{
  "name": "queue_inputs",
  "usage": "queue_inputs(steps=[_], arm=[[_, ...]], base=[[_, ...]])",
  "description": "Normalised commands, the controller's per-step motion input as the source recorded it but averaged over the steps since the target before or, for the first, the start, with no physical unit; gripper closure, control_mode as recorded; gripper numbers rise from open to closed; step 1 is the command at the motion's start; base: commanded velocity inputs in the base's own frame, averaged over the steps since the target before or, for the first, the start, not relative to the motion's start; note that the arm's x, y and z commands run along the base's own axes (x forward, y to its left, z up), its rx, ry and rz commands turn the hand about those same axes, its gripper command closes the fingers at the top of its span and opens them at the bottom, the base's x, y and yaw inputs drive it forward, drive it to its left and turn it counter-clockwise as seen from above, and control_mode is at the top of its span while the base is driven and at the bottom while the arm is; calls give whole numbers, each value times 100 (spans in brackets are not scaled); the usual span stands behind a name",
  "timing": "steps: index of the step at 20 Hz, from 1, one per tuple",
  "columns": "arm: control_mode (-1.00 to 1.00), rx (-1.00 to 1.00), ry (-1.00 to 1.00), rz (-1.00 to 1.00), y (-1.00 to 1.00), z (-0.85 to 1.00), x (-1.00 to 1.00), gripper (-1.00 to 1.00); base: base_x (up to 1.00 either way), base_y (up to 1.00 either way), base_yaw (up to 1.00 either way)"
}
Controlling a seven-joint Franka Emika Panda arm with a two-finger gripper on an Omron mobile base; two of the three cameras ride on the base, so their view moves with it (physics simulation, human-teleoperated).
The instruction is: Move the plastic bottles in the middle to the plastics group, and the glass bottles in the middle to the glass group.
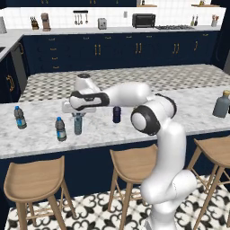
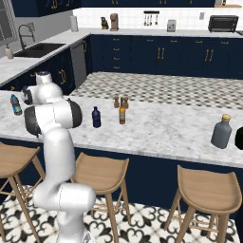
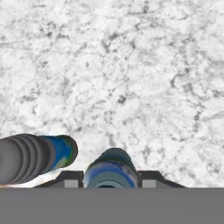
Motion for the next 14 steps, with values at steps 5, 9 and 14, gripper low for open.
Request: queue_inputs(steps=[5, 9, 14], arm=[[-100, 0, 0, 0, 14, -3, 49, 100], [-100, 0, 0, 0, 18, -11, 41, 100], [-100, 0, 0, 0, 27, -20, 27, 100]], base=[[0, 0, 0], [0, 0, 0], [0, 0, 0]])
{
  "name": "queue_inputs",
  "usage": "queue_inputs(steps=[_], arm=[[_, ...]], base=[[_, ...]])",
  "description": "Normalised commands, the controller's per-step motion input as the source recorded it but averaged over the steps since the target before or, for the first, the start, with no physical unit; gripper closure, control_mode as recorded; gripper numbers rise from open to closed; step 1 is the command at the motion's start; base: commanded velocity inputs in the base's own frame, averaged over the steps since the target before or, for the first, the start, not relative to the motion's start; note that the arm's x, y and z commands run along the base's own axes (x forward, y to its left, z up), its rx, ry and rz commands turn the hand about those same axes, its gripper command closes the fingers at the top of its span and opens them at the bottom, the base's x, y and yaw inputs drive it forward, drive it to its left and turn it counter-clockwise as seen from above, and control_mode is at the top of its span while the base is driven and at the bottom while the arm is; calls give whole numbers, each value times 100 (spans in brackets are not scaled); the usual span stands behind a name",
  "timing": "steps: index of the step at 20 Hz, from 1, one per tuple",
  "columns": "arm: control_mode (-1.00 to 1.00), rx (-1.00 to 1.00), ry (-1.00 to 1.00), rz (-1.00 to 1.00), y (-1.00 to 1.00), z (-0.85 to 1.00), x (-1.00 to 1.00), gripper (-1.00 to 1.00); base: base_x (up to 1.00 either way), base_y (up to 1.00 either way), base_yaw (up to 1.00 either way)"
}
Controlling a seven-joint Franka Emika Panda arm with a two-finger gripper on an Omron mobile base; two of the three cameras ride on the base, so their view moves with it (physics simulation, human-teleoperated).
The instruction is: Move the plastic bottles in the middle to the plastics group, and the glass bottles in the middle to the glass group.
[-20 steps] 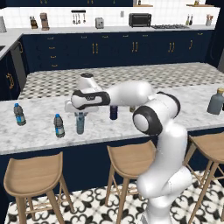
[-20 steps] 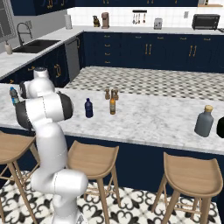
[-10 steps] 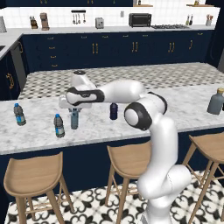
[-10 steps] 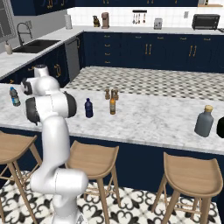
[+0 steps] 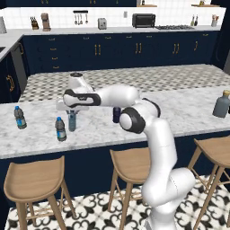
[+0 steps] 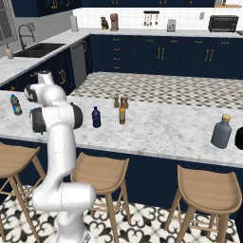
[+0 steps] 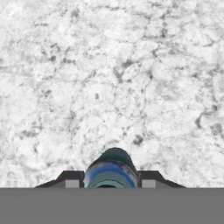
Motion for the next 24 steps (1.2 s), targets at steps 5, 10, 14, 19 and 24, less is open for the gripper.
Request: queue_inputs(steps=[5, 10, 14, 19, 24], arm=[[-100, 0, 0, 0, 22, -28, 32, 100], [-100, 0, 2, 0, 14, -28, 31, 100], [-100, 0, 2, 0, -3, -29, 8, 100], [-100, 0, 0, 0, -32, -28, 0, 100], [-100, 0, 0, 0, -17, -27, -15, 100]], base=[[0, 0, 0], [0, 0, 0], [0, 0, 0], [0, 0, 0], [0, 0, 0]])
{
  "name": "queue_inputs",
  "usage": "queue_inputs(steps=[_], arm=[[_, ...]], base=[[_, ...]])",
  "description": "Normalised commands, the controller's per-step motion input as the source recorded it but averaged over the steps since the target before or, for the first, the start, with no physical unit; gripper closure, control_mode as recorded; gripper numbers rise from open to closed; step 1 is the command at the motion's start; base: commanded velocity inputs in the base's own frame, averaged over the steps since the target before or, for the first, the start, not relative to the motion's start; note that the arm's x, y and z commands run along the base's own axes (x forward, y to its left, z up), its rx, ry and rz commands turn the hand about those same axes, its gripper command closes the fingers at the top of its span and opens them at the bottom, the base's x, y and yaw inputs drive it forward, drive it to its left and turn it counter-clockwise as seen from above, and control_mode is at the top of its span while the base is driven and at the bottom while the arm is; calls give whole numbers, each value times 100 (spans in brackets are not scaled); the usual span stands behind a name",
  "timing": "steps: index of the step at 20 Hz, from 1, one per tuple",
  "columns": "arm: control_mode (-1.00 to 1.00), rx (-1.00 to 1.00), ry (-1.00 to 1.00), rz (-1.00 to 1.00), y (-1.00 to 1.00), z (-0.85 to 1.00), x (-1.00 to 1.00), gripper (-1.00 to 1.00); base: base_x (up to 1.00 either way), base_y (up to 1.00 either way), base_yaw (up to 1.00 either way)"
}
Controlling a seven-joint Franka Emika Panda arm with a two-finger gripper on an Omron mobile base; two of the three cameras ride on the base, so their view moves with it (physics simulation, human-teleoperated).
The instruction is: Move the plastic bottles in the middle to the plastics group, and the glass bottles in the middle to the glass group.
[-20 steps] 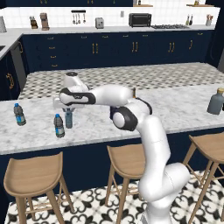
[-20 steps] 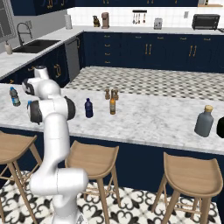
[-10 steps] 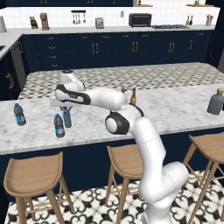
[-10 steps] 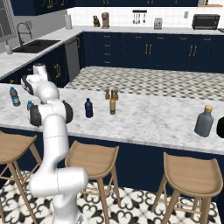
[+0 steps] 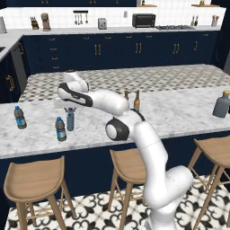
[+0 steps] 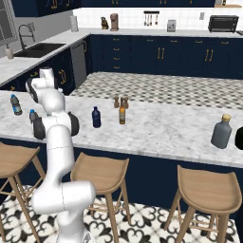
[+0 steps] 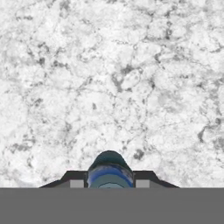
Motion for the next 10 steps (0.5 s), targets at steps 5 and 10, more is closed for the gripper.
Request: queue_inputs(steps=[5, 10], arm=[[-100, 0, 0, 0, 0, -28, -15, 100], [-100, 0, 0, 0, 1, -29, -12, 100]], base=[[0, 0, 0], [0, 0, 0]])
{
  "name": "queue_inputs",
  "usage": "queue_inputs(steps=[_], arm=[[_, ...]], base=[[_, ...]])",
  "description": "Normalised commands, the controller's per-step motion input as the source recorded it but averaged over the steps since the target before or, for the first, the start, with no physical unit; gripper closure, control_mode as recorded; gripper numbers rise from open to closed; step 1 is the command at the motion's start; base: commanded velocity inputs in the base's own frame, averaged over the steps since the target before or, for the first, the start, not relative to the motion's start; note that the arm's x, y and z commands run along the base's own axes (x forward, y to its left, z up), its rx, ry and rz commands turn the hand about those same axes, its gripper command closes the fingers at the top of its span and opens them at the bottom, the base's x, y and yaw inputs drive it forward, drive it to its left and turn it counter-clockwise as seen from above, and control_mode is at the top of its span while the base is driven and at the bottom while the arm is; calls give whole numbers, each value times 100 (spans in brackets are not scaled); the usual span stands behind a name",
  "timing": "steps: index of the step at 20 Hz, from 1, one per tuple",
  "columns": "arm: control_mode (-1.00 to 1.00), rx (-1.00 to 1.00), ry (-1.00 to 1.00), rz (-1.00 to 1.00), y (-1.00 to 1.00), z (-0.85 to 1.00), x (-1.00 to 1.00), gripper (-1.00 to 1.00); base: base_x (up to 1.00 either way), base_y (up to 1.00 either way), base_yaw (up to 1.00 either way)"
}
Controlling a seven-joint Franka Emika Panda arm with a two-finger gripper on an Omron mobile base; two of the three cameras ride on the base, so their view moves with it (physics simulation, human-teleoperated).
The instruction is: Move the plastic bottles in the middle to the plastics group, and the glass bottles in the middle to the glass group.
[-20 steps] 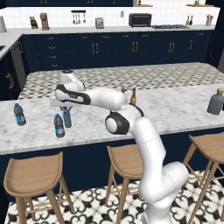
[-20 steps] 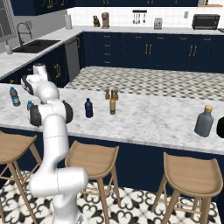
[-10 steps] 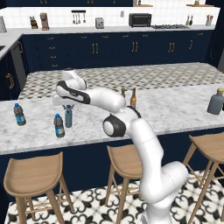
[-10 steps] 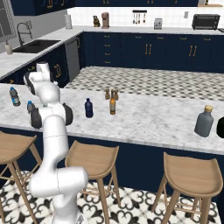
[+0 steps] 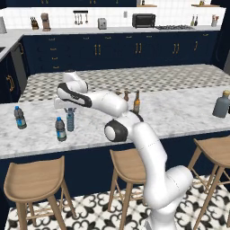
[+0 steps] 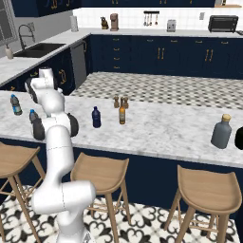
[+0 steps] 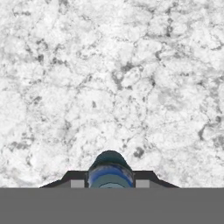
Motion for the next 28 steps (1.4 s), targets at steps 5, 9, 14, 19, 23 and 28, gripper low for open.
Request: queue_inputs(steps=[5, 9, 14, 19, 23, 28], arm=[[-100, 0, 0, 0, 2, -26, -15, -100], [-100, 0, 0, 0, 0, -22, -19, -100], [-100, 0, -4, 0, 0, -4, -11, -100], [-100, 0, -4, 0, 2, 1, -1, -100], [-100, 0, -1, 0, -7, 17, 2, -100], [-100, 0, -6, -2, -34, 26, -8, -100]], base=[[0, 0, 0], [0, 0, 0], [0, 0, 0], [0, 0, 0], [0, 0, 0], [0, 0, 0]])
